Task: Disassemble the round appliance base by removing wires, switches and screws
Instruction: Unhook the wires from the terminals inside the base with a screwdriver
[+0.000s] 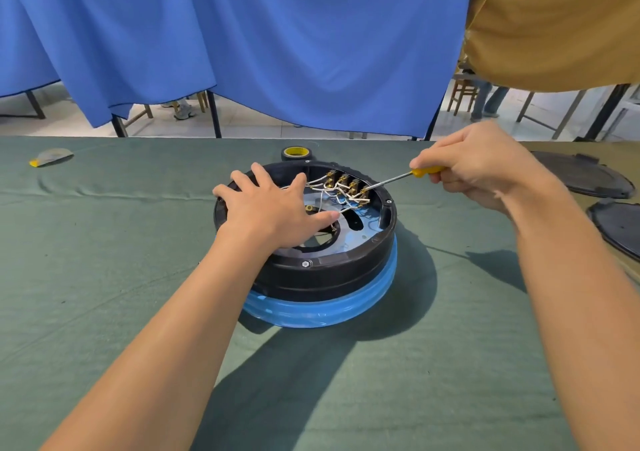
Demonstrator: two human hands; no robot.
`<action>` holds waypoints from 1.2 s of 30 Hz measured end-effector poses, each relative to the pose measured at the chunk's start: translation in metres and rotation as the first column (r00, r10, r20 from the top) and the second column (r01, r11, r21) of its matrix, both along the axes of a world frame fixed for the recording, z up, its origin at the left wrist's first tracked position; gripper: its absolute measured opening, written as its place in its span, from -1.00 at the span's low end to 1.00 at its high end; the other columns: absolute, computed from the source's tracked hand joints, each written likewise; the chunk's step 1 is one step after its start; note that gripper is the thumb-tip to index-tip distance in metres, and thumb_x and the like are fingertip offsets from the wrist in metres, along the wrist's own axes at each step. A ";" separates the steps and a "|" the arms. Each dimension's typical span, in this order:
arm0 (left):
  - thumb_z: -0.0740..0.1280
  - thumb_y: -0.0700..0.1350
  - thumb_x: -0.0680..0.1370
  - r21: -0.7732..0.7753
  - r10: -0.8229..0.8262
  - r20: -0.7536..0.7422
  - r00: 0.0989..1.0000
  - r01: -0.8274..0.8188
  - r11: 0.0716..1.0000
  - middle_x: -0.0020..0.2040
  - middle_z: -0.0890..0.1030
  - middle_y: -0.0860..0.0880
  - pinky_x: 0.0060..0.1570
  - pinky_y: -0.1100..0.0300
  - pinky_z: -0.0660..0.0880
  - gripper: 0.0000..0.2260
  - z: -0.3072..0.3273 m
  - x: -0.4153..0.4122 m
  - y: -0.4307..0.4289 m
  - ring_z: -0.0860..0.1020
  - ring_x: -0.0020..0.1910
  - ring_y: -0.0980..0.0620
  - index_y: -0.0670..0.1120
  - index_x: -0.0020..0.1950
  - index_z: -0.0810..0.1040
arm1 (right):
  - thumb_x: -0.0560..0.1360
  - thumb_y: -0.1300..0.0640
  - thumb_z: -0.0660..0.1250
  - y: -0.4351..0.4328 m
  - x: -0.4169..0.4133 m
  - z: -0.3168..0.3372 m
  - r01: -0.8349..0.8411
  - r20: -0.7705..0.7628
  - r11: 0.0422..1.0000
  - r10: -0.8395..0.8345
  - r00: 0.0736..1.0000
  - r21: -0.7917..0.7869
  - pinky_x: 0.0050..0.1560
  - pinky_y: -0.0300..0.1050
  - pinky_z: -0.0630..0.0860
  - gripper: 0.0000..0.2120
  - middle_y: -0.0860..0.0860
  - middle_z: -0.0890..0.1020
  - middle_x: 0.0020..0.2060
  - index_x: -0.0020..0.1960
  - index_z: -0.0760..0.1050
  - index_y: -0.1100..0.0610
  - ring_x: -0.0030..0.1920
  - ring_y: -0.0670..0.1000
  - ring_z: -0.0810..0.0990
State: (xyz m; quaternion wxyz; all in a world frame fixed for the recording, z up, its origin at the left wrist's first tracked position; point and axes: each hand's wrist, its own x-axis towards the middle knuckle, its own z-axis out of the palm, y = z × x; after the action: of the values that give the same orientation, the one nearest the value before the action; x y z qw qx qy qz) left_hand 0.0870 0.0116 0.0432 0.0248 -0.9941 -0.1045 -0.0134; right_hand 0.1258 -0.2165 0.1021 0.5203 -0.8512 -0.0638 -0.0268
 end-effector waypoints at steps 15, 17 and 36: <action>-0.10 0.61 0.29 -0.116 -0.256 0.004 0.967 0.255 0.960 0.58 -0.07 -0.02 0.31 -0.49 -0.05 -0.21 0.032 -0.012 -0.009 -0.11 0.53 -0.20 0.39 0.47 -0.15 | 0.33 0.10 0.53 -0.005 -0.013 0.004 -0.064 0.190 0.961 0.118 0.975 -0.268 -0.43 -0.18 0.33 -0.91 -0.04 0.60 -0.53 -0.34 0.69 -0.01 -0.58 -0.18 0.43; -0.07 0.54 0.38 -0.134 -0.363 0.002 0.932 0.360 0.923 0.58 -0.11 0.03 0.34 -0.47 -0.11 -0.33 0.020 -0.001 -0.017 -0.15 0.54 -0.19 0.44 0.45 -0.17 | 0.33 0.12 0.53 -0.005 -0.011 0.003 -0.068 0.185 0.965 0.117 0.976 -0.251 -0.41 -0.16 0.33 -0.91 -0.01 0.59 -0.53 -0.35 0.69 0.00 -0.58 -0.17 0.40; -0.16 0.52 0.38 -0.193 -0.399 0.066 0.914 0.404 0.894 0.54 0.04 0.23 0.39 -0.16 -0.14 -0.38 -0.004 0.018 -0.003 -0.06 0.52 0.02 0.46 0.44 -0.03 | 0.40 0.10 0.51 -0.022 -0.011 0.006 -0.149 0.135 0.909 0.217 0.967 -0.390 -0.48 -0.27 0.36 -0.95 0.00 0.67 -0.40 -0.23 0.68 0.03 -0.55 -0.15 0.46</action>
State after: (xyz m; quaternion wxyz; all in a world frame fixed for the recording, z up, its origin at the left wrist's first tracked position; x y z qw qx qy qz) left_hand 0.1053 0.0082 0.0387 -0.0810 -0.9913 0.1019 -0.0198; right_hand 0.1145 -0.2383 0.1082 0.3397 -0.9197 -0.1929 -0.0396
